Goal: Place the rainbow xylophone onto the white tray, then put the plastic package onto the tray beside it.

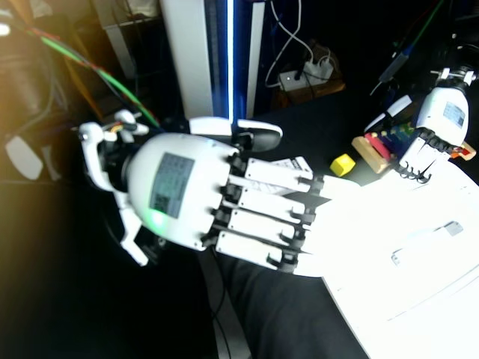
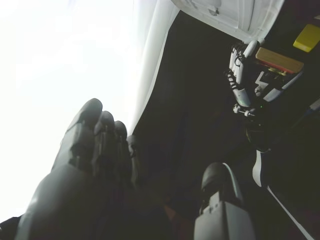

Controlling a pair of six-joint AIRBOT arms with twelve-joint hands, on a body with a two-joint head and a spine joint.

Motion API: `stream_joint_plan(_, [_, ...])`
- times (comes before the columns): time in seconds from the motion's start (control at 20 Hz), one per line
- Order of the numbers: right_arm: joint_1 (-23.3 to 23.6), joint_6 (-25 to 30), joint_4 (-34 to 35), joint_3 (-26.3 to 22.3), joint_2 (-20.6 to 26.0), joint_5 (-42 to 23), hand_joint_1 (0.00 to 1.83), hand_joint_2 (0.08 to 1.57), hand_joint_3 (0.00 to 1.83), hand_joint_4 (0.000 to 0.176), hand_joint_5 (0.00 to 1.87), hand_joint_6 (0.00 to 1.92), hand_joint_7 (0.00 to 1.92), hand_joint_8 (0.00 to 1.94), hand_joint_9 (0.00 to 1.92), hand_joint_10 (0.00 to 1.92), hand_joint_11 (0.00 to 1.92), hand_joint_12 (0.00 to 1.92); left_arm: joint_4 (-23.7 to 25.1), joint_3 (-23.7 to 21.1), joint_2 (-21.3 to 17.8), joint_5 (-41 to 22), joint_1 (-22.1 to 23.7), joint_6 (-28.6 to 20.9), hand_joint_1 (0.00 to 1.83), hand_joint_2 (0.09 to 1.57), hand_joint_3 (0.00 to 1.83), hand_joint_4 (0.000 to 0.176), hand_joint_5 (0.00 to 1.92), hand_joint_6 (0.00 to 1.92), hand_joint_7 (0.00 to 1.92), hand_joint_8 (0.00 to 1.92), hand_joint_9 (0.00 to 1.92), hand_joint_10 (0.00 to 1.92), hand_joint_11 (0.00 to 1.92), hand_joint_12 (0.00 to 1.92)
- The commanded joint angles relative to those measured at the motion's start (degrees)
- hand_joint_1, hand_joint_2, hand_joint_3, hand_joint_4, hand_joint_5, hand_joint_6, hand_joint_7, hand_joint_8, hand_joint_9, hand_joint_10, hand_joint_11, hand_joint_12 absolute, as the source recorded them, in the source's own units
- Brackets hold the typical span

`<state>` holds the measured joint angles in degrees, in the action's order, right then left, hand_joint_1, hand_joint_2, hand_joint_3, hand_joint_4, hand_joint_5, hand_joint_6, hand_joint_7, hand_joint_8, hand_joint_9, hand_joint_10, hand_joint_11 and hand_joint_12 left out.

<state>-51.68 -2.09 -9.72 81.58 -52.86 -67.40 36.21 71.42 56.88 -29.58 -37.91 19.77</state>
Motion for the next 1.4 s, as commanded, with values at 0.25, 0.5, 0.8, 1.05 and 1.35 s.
stream_joint_plan(0.25, [0.76,0.44,3.18,0.15,-0.11,-6.14,0.48,1.05,0.0,0.067,0.11,0.0,0.19,0.0,0.19,0.0,0.0,0.45,-0.1,1.07,-0.47,-6.81,7.46,0.07,1.3,1.23,0.0,0.0,0.61,1.39,0.79,1.37,0.74,1.34,0.45,1.3])
stream_joint_plan(0.5, [0.79,0.44,3.18,0.28,-0.38,-6.14,0.48,1.02,0.0,0.053,0.12,0.0,0.22,0.0,0.22,0.01,0.0,0.56,3.16,2.62,0.18,-4.87,14.05,0.08,1.34,1.21,0.0,0.0,0.62,1.42,0.79,1.32,0.82,1.32,0.57,1.2])
stream_joint_plan(0.8, [1.03,0.44,3.15,0.63,-1.08,-6.15,0.5,1.01,0.0,0.05,0.12,0.0,0.22,0.0,0.23,0.0,0.0,0.62,5.05,7.47,4.3,-0.58,20.11,0.11,1.23,1.2,0.01,0.0,0.64,1.3,0.86,1.25,0.72,1.04,0.59,1.27])
stream_joint_plan(1.05, [1.24,0.44,2.9,0.85,-1.42,-6.15,0.58,1.02,0.0,0.039,0.12,0.0,0.24,0.0,0.23,0.0,0.0,0.59,3.31,14.74,11.31,2.64,20.66,0.11,1.34,1.17,0.0,0.0,0.62,0.62,0.83,1.25,0.68,0.93,0.52,1.32])
stream_joint_plan(1.35, [1.89,0.43,2.24,1.0,-1.54,-6.21,0.56,0.97,0.0,0.045,0.1,0.0,0.27,0.0,0.26,0.01,0.0,0.61,-0.4,23.27,18.9,6.19,19.04,0.1,1.21,1.21,0.0,0.0,0.65,1.29,0.87,1.23,0.77,0.76,0.6,1.14])
